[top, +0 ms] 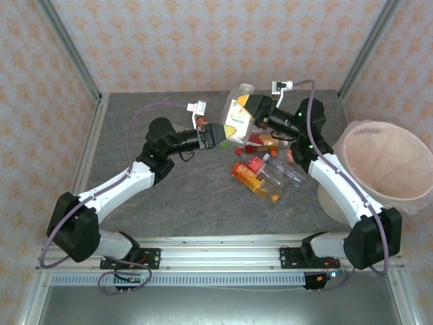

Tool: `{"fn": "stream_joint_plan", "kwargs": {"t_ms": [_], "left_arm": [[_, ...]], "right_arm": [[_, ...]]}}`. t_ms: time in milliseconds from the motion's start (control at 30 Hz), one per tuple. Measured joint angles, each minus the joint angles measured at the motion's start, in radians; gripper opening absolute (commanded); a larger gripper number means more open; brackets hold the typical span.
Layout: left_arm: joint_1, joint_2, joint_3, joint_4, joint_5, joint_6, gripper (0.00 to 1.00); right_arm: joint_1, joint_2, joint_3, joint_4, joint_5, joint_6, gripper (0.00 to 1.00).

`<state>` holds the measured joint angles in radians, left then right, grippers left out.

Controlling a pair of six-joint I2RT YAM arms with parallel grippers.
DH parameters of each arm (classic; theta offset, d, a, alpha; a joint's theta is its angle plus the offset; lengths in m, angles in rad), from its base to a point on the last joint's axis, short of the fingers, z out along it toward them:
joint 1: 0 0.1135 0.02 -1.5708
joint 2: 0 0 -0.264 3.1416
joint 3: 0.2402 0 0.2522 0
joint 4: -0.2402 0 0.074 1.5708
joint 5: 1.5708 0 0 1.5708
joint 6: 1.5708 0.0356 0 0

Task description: Put the plastic bottles in the bin

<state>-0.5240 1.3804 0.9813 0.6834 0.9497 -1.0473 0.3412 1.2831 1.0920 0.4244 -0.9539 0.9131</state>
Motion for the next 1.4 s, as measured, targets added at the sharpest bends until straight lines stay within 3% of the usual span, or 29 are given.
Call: {"fn": "stream_joint_plan", "kwargs": {"t_ms": [200,433,533,900,1400], "left_arm": [[0.0,0.0,0.011,-0.013,0.01,0.002,0.47],[-0.01,0.005,0.051,-0.18,-0.031,0.068,0.89],[-0.01,0.016,0.052,-0.235,-0.052,0.097,0.98],[-0.01,0.012,0.065,-0.482,-0.16,0.25,1.0],[-0.01,-0.084,0.057,-0.697,-0.466,0.362,1.0]], "right_arm": [[0.0,-0.017,0.0,-0.026,0.018,-0.02,0.42],[0.01,-0.094,-0.002,-0.183,0.127,-0.141,0.37],[0.009,-0.109,-0.002,-0.255,0.179,-0.195,0.37],[-0.082,-0.129,0.024,-0.518,0.385,-0.319,0.33],[-0.127,-0.19,0.234,-0.845,0.741,-0.615,0.33]]}}
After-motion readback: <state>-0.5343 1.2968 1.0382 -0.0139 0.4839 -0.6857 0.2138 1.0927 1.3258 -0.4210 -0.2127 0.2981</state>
